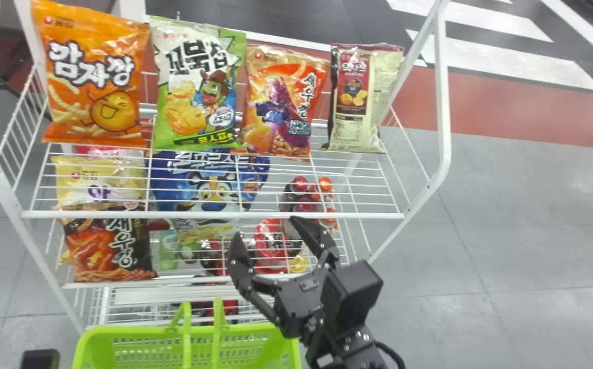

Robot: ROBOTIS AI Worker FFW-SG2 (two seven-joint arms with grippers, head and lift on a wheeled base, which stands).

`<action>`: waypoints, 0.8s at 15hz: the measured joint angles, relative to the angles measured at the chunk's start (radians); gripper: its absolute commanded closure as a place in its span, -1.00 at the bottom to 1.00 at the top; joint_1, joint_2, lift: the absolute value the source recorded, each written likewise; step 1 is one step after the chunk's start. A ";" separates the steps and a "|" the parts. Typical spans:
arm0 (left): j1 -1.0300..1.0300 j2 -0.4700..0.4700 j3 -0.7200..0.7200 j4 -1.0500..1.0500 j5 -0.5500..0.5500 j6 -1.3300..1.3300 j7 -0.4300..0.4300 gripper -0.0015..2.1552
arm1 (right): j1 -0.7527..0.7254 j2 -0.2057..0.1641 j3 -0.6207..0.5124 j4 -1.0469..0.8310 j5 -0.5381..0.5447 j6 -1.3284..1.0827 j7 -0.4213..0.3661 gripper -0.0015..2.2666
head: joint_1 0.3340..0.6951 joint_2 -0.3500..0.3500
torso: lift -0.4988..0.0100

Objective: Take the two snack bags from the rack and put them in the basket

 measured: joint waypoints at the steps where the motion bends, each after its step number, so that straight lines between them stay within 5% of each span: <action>1: 0.000 0.000 -0.005 0.002 -0.002 -0.006 0.002 0.98 | -0.050 0.012 0.012 0.031 0.002 0.008 0.001 -0.84 | 1.00 -0.69 | 0.92; 7: -0.014 0.006 -0.042 0.007 -0.024 -0.011 0.005 0.98 | -0.324 0.112 0.069 0.290 0.054 -0.095 -0.003 -0.84 | 1.00 -0.43 | 0.92; 12: -0.048 0.019 -0.084 0.027 -0.032 -0.007 -0.001 0.98 | -0.550 0.165 0.057 0.464 0.050 -0.025 -0.014 -0.84 | 1.00 -0.44 | 0.92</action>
